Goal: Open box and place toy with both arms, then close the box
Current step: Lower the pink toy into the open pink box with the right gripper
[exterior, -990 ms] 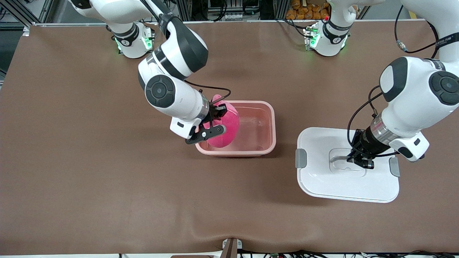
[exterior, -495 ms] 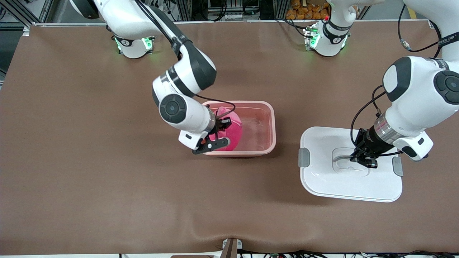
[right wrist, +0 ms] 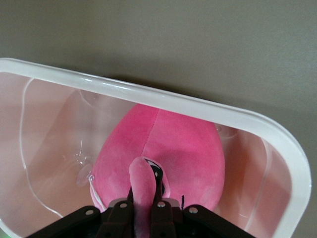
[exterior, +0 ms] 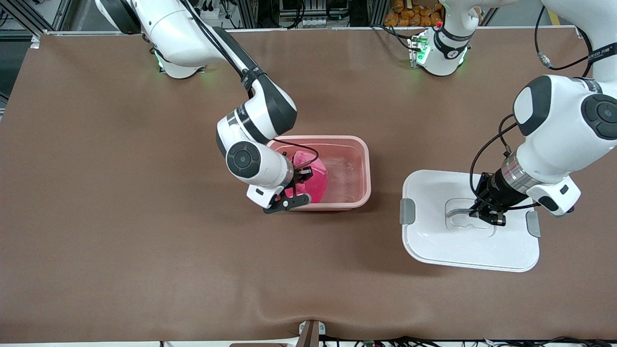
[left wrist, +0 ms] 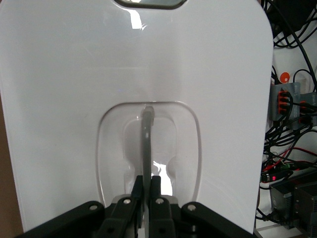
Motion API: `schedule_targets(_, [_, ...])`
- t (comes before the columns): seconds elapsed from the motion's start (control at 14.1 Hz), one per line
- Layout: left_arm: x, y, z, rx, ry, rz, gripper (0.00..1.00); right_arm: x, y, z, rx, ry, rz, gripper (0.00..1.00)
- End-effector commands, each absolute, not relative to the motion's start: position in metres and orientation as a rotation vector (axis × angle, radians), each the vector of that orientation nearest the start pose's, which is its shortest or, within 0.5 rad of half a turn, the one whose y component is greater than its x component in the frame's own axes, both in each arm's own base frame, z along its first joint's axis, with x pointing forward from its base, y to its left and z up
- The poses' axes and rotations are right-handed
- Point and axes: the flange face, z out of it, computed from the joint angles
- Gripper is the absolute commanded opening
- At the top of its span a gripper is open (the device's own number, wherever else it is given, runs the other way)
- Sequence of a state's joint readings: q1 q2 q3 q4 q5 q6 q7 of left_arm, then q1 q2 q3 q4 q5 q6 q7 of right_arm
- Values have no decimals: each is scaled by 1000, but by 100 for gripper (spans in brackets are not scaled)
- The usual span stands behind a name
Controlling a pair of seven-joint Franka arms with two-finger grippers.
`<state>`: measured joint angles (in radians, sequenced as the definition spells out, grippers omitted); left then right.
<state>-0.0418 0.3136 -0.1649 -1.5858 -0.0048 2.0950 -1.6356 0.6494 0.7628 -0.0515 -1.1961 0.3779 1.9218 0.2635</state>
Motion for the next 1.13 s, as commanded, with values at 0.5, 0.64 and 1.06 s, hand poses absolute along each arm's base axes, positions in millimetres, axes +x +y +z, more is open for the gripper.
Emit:
schedule_targets(0.5, [650, -123, 478, -2523, -2201, -127, 0, 558, 535, 286, -2808, -194, 45, 0])
schedule_targets(0.64, [650, -123, 478, -2523, -2202, -128, 0, 548, 549, 274, -2800, -203, 10, 0])
schedule_targets(1.06, [650, -123, 476, -2529, -2190, -125, 0, 529, 559, 240, -2810, -221, -28, 0])
